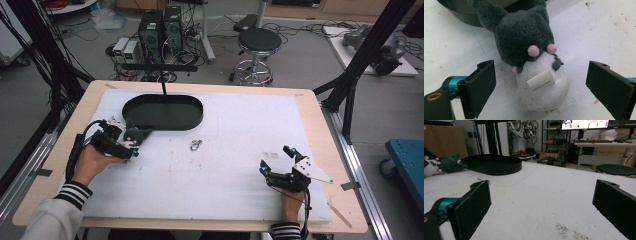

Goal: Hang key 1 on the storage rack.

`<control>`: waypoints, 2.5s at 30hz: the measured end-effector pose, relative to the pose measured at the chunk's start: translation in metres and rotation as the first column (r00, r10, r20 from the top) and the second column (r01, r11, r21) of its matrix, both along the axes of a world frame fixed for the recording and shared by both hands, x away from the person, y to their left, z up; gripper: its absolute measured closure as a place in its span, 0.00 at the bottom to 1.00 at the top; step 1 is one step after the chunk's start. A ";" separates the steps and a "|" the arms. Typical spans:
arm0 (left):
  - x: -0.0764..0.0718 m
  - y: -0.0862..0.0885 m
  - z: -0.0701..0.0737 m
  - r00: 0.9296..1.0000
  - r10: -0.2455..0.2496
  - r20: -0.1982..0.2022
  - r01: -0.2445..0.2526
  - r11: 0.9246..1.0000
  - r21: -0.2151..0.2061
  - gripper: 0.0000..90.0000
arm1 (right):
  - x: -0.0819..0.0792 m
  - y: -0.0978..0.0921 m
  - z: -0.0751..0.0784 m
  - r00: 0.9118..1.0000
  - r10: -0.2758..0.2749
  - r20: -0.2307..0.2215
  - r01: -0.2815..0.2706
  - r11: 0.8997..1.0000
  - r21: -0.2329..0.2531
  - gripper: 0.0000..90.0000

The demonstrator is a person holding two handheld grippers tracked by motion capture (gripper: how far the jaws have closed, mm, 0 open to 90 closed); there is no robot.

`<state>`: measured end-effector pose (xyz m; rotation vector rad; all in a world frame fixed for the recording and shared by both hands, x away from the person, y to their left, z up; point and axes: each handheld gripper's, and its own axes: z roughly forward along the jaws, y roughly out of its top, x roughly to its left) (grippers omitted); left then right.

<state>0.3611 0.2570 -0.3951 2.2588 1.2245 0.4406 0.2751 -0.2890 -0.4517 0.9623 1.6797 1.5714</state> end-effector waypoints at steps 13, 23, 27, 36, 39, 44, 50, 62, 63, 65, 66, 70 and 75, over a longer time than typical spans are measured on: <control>0.007 -0.002 -0.009 0.999 0.022 -0.047 -0.021 0.999 0.035 0.19 | 0.000 0.000 0.000 1.000 0.001 0.000 -0.001 1.000 0.001 0.01; 0.009 -0.001 -0.009 0.997 0.027 -0.079 -0.025 0.999 0.019 0.47 | 0.000 0.000 0.000 1.000 0.001 -0.001 -0.001 1.000 0.003 0.01; 0.009 0.000 -0.008 0.994 0.050 -0.098 -0.049 0.999 0.014 0.54 | 0.000 0.000 0.000 1.000 0.001 -0.005 -0.001 1.000 0.004 0.01; 0.008 0.000 -0.006 0.994 0.059 -0.091 -0.057 0.998 0.024 0.60 | -0.001 0.001 0.000 1.000 0.001 -0.008 -0.001 1.000 0.005 0.01; 0.007 -0.001 -0.006 0.995 0.057 -0.083 -0.055 0.998 0.028 0.61 | -0.001 0.000 0.000 1.000 0.001 -0.007 -0.001 1.000 0.004 0.01; 0.004 0.002 -0.001 0.997 0.050 -0.056 -0.050 0.999 0.015 0.61 | -0.001 0.000 0.000 1.000 0.001 -0.007 -0.001 1.000 0.004 0.01; -0.003 0.009 0.010 0.999 0.034 0.001 -0.034 0.998 -0.051 0.61 | 0.000 0.000 0.000 1.000 0.000 -0.005 0.000 1.000 0.003 0.01; -0.010 0.013 0.043 0.993 0.012 0.121 0.008 0.987 -0.159 0.61 | 0.000 0.001 0.000 1.000 -0.002 -0.005 0.002 1.000 0.003 0.01; -0.010 0.013 0.045 0.992 0.009 0.126 0.012 0.987 -0.163 0.61 | 0.000 0.001 0.000 1.000 -0.002 -0.005 0.002 1.000 0.003 0.01; -0.010 0.014 0.052 0.990 0.008 0.144 0.017 0.986 -0.167 0.61 | 0.000 0.001 0.000 1.000 -0.001 -0.005 0.001 1.000 0.003 0.01; -0.010 0.014 0.055 0.988 0.012 0.151 0.015 0.985 -0.174 0.61 | 0.000 0.000 0.000 1.000 -0.002 -0.001 0.002 1.000 0.001 0.01; -0.010 0.015 0.065 0.983 0.011 0.185 0.025 0.982 -0.187 0.61 | -0.001 0.001 0.000 1.000 -0.001 -0.010 0.001 1.000 0.006 0.01; -0.010 0.018 0.076 0.977 0.018 0.211 0.029 0.976 -0.217 0.61 | -0.001 0.001 0.000 1.000 0.000 -0.009 0.000 1.000 0.004 0.01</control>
